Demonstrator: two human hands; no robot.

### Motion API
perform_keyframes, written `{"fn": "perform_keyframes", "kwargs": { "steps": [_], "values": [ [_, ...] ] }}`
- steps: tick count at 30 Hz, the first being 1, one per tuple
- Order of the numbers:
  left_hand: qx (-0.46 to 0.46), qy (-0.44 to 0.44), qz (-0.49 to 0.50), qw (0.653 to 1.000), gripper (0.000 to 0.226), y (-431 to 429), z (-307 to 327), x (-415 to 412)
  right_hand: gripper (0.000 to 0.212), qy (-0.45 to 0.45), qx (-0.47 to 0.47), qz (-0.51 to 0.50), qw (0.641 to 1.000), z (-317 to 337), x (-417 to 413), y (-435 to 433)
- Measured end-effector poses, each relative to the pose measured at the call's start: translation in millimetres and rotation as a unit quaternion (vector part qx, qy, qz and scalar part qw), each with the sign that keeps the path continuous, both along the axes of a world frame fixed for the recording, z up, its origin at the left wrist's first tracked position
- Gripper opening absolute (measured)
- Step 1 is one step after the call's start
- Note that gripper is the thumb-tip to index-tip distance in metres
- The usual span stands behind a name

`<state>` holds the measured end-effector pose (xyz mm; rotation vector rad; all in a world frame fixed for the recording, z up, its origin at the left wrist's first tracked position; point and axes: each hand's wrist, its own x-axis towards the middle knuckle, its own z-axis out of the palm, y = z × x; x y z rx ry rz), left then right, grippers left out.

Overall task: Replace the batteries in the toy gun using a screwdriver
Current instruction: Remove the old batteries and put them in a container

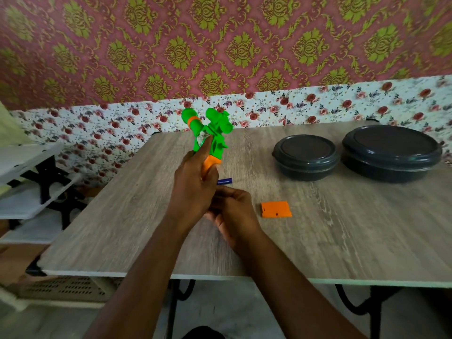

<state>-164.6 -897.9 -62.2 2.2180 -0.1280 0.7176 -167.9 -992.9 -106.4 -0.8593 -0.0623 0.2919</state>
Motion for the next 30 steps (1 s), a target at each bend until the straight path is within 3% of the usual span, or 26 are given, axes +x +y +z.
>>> {"fn": "perform_keyframes", "kwargs": {
  "steps": [6, 10, 12, 15, 20, 23, 30],
  "values": [
    [-0.139, -0.049, -0.039, 0.988, 0.058, 11, 0, -3, 0.022, -0.172, -0.118, -0.094, 0.973, -10, 1, 0],
    [-0.286, -0.085, -0.05, 0.953, 0.053, 27, -2, -9, 0.029, -0.242, -0.322, -0.205, 0.892, -16, 1, 0],
    [-0.402, -0.077, -0.054, 0.911, 0.044, 33, -3, -11, 0.034, -0.263, -0.394, -0.235, 0.849, -16, 0, -2],
    [-0.534, -0.069, -0.059, 0.84, 0.04, 39, -11, -16, 0.029, -0.282, -0.524, -0.271, 0.756, -13, -1, -5],
    [-0.619, -0.045, -0.05, 0.782, 0.044, 43, -32, -27, 0.038, -0.257, -0.62, -0.204, 0.713, -15, -3, -8],
    [-0.645, -0.035, -0.049, 0.762, 0.046, 42, -38, -32, 0.034, -0.245, -0.633, -0.204, 0.705, -14, -4, -7],
    [-0.665, -0.038, -0.05, 0.744, 0.047, 41, -49, -38, 0.032, -0.24, -0.657, -0.187, 0.69, -13, -4, -6]
  ]
}}
